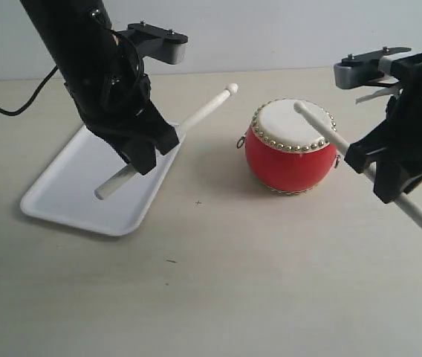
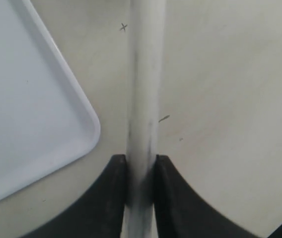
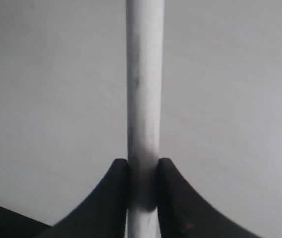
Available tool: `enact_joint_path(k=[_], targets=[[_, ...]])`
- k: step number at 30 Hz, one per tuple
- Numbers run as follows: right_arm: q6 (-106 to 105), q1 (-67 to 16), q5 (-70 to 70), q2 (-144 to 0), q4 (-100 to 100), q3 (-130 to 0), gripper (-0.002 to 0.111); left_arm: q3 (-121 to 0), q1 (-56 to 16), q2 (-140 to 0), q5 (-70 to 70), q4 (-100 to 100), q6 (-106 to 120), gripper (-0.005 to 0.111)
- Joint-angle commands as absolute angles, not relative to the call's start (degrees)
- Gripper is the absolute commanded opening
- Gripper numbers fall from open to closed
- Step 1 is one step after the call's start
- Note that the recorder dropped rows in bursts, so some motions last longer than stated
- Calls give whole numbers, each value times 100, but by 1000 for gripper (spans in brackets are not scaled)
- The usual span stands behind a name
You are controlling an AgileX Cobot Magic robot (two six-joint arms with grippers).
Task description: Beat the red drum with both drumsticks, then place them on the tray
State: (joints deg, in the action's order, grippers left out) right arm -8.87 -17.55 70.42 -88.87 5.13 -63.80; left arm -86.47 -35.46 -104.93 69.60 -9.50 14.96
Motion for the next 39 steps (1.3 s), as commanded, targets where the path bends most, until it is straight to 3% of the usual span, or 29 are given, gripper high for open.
enact_joint_path(k=[1,13,23,39], targets=[[-977,-1724,6996,-8814,575,-6771,0,-8750,-3597,-10551,6996,-908,1431,0],[-931,-1724,6996,-9390,367,-6296,0,-8750,-3597,-10551,6996,-896,1452,0],[-841,-1724,6996,-8265,-144,-6687,0,-8762,-3671,-10594,6907,-831,1450,0],[-835,-1324,6996,-7846,-188,-6230,0,-10369,-4223,-11302,6996,-619,1134,0]])
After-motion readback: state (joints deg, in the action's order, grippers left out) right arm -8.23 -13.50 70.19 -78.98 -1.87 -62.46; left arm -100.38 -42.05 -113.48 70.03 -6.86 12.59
